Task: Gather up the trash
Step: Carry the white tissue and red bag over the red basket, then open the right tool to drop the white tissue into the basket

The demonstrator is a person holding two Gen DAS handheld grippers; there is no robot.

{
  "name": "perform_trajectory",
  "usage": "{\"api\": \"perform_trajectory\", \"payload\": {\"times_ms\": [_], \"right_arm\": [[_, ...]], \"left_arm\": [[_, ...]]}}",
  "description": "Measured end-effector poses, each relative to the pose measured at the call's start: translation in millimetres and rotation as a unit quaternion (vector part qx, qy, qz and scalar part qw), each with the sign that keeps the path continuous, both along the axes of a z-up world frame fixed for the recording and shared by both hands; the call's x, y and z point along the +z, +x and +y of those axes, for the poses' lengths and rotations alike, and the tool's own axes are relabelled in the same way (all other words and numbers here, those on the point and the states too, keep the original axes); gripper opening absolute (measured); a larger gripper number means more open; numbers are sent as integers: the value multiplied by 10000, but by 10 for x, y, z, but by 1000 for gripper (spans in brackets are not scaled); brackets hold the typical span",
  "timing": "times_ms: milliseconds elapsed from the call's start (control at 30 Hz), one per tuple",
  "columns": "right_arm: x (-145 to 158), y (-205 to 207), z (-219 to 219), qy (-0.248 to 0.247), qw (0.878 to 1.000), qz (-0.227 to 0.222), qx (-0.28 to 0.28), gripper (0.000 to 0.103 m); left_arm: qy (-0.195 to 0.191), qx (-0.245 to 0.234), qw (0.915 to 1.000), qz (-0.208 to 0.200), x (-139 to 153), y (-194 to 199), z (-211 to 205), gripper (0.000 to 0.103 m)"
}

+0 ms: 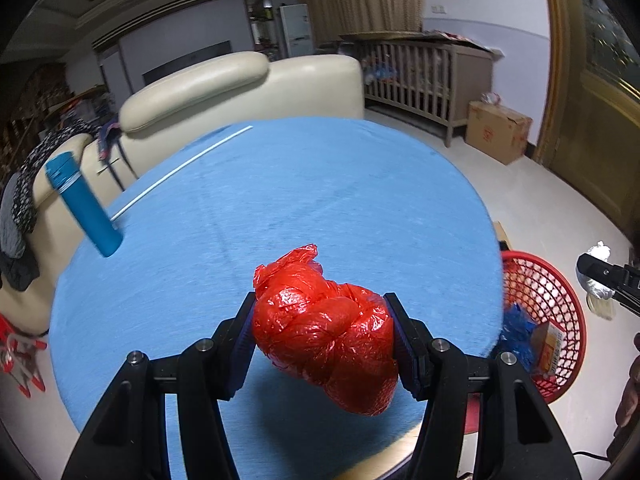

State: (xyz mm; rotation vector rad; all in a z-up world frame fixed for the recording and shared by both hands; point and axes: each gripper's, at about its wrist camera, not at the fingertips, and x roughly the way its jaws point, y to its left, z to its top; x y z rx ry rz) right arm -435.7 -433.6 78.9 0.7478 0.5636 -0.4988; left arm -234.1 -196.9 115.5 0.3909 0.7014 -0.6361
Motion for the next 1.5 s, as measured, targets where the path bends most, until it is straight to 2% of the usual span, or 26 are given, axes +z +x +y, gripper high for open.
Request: {"api": "perform_trajectory", "payload": {"times_ms": [300,733,1067,1500], "right_arm": [[-117,-216,-182,159,9996,1,-213,46],[-225,-424,-377,285,9988,84,-391,46],[-368,-259,-481,389,9985,304,-252,48],[-479,-128,-695,522,9972,395,-363,49]], "left_arm": [[224,-400,9990,-9,-32,-198,-325,62],[347,-930,9950,53,-41,-466,-708,62],[468,-1175,9919,75,-119,-599,-897,62],[544,-1329,9896,78,-150,-700,-1027,62]]}}
